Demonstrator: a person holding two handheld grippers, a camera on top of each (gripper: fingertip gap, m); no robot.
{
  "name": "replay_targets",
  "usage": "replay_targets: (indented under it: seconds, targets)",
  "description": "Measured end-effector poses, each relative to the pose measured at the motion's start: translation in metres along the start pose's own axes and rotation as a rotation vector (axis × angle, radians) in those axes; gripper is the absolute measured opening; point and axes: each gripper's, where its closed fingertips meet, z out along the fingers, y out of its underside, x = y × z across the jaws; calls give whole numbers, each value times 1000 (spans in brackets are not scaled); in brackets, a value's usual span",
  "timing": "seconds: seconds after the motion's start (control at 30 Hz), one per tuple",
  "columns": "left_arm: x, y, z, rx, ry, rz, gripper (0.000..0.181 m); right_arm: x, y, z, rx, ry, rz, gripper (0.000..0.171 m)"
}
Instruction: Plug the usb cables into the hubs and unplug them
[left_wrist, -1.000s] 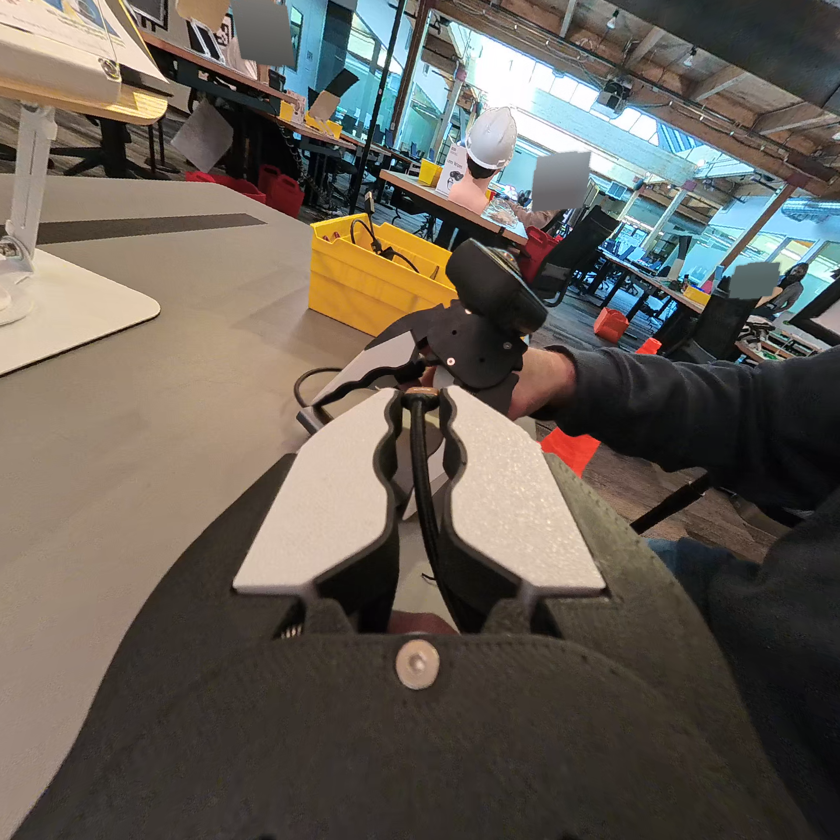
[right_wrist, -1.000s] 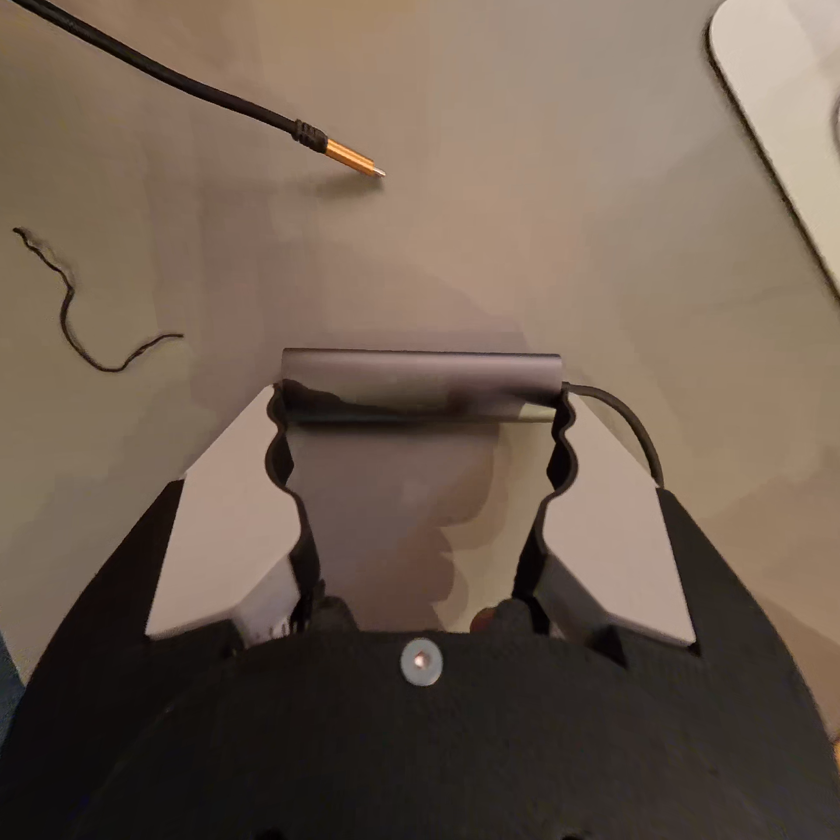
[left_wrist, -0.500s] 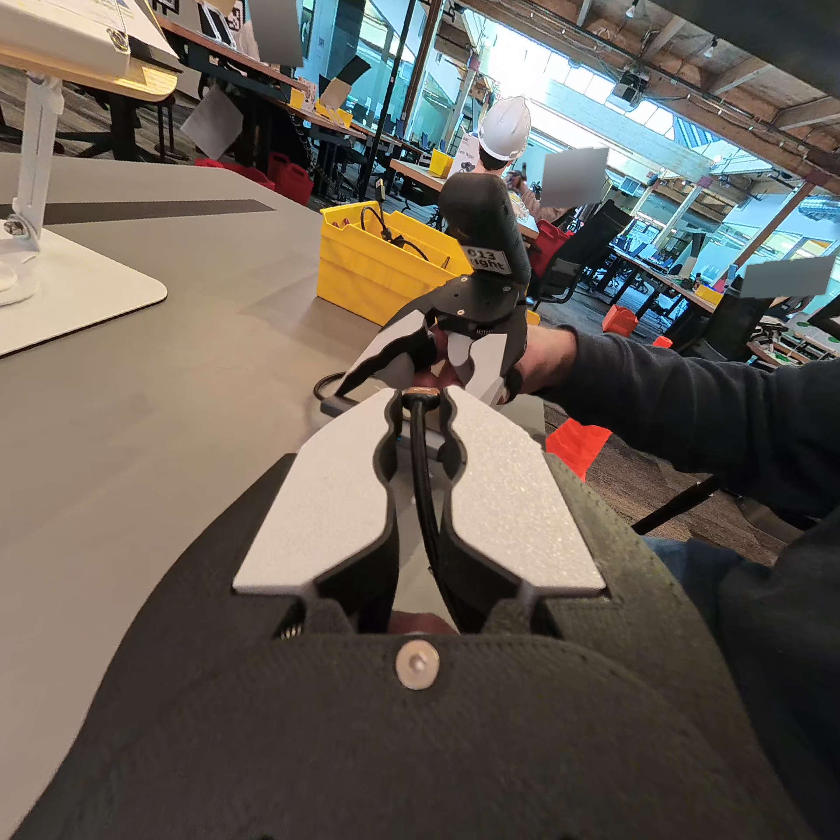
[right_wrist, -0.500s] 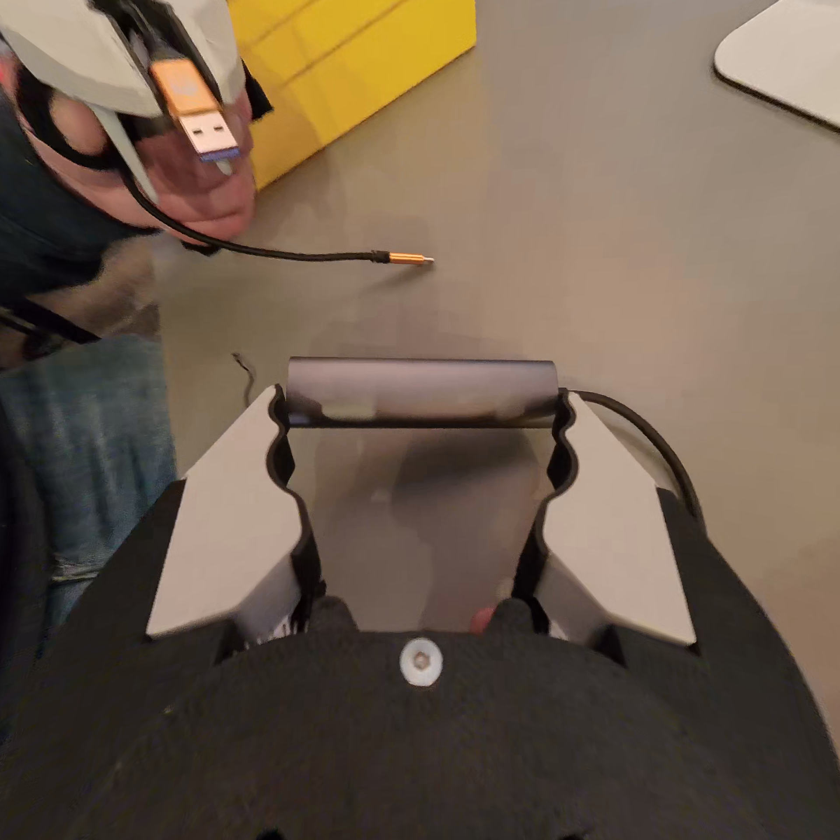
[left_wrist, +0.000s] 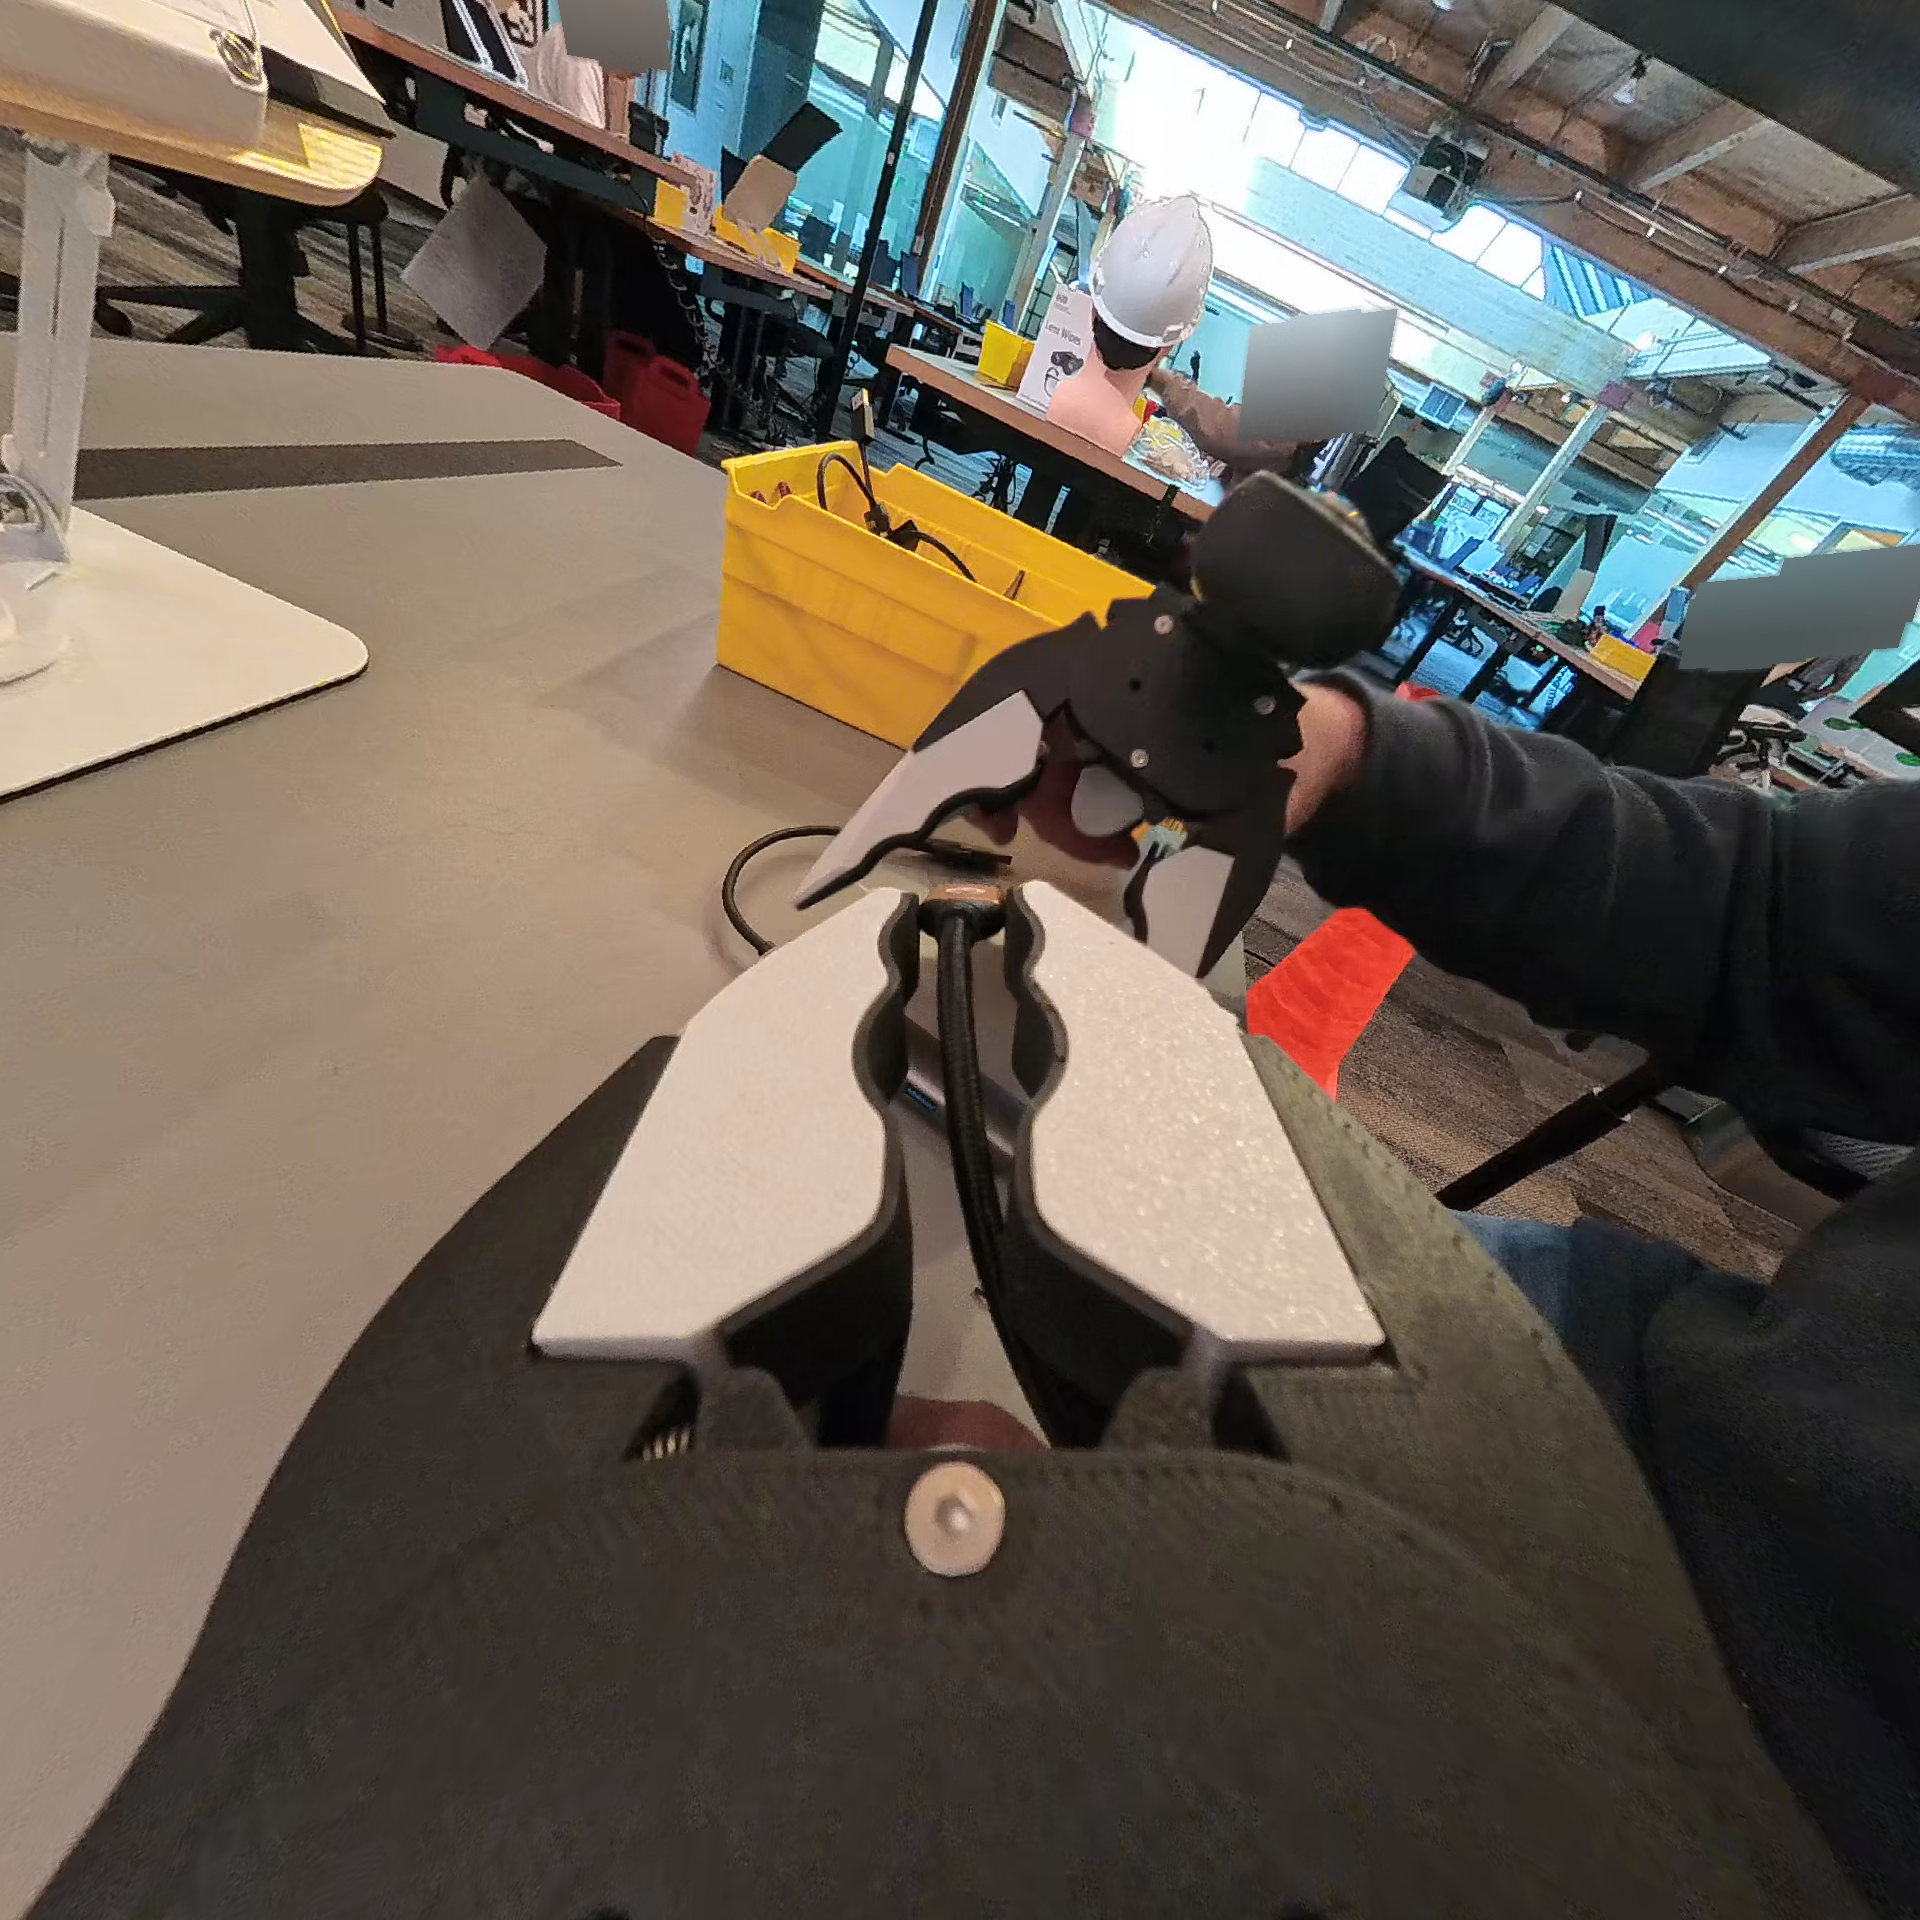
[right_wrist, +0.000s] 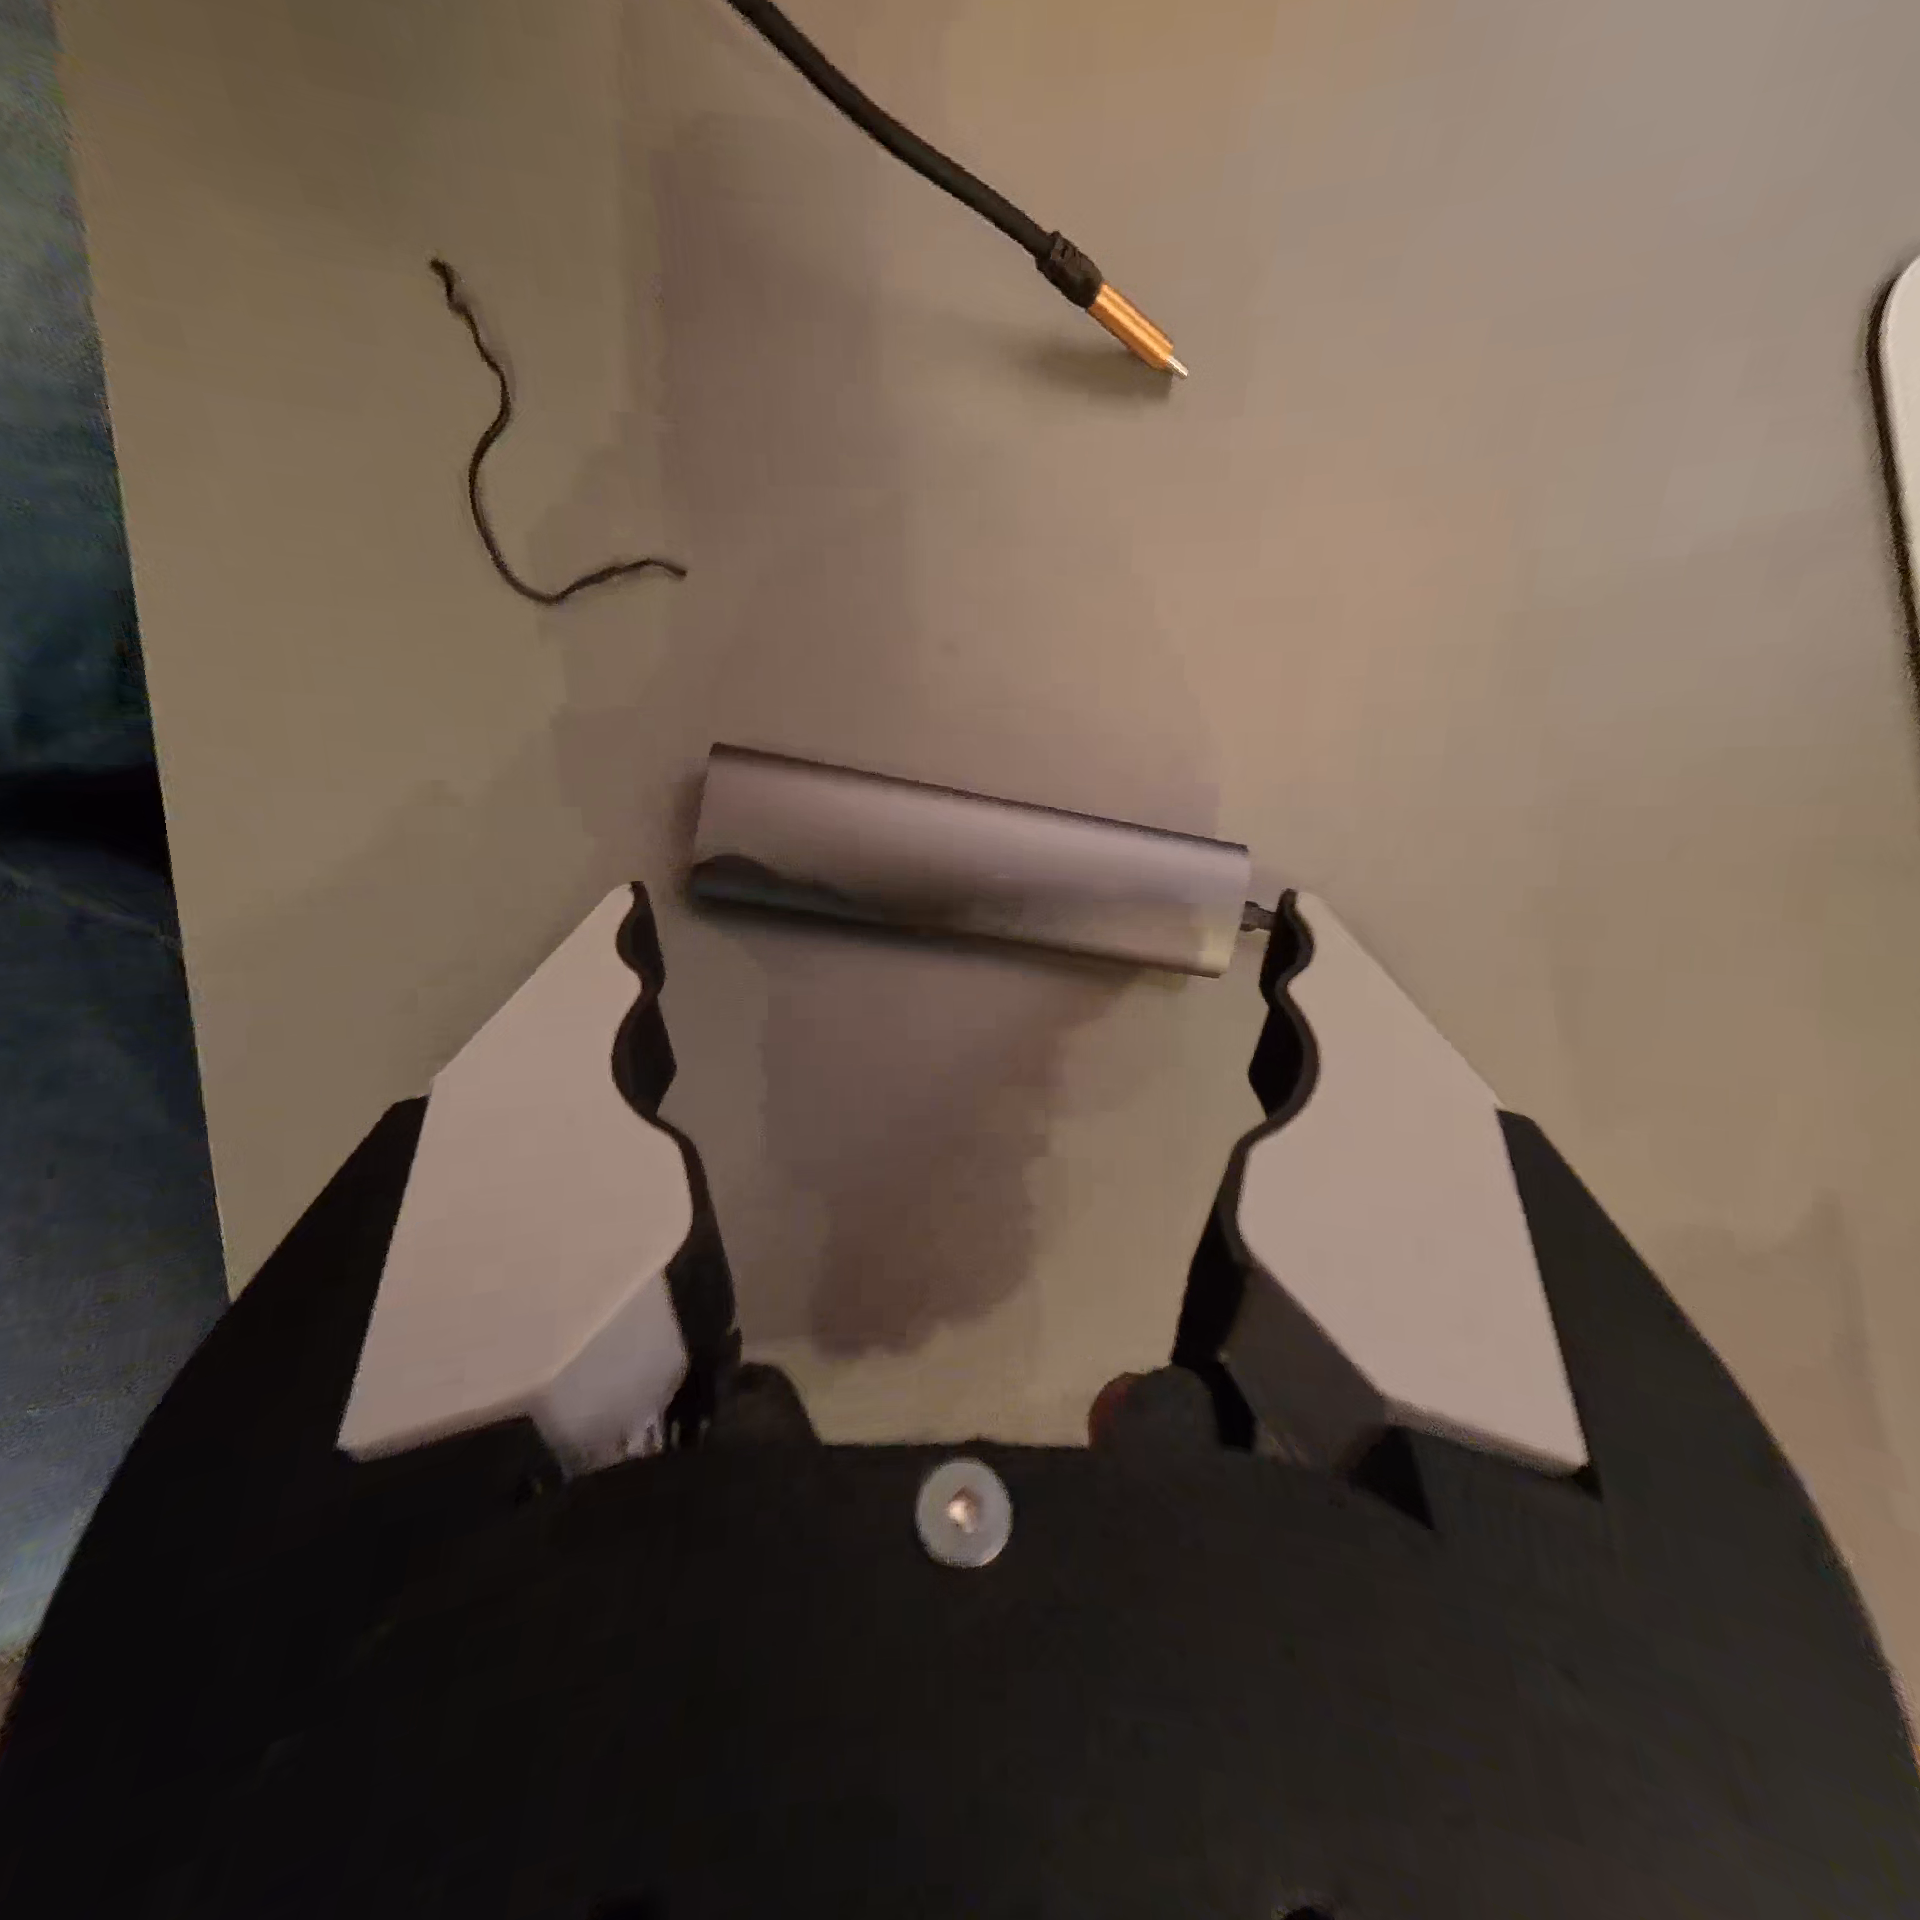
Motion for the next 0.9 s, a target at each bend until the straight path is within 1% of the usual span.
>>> replay_targets:
  seconds: [0.1, 0.17, 0.3, 0.33, 0.4, 0.43, 0.53, 0.67, 0.7, 0.77, 0.9]
  targets:
    - [0, 0, 1, 0, 3, 0, 15, 2, 6, -6, -86, -4, -133, 95]
    - [1, 0, 2, -1, 5, 1, 15, 8, 14, -4, -170, 18, -257, 86]
    - [2, 1, 1, -7, 2, 8, 15, 12, 7, 3, -196, 23, -449, 65]
    - [2, 1, 1, -7, 1, 9, 15, 12, 5, 5, -202, 13, -484, 58]
    - [1, -1, 0, -2, -2, 9, 15, 9, 3, 10, -208, -45, -516, 41]
    - [0, -1, -1, 0, -3, 9, 15, 9, 2, 12, -202, -70, -521, 38]
    - [0, -2, -1, 1, -5, 13, 15, 14, -1, 16, -170, -116, -509, 33]
    - [-2, -5, -4, 6, -14, 17, 15, 18, -6, 18, -149, -176, -407, 29]
    - [-3, -5, -5, 8, -16, 16, 15, 19, -6, 18, -145, -191, -374, 28]
    - [-4, -6, -6, 11, -21, 13, 15, 23, -11, 16, -112, -217, -289, 19]
    - [-5, -6, -6, 12, -24, 12, 15, 34, -12, 14, -52, -272, -66, 15]
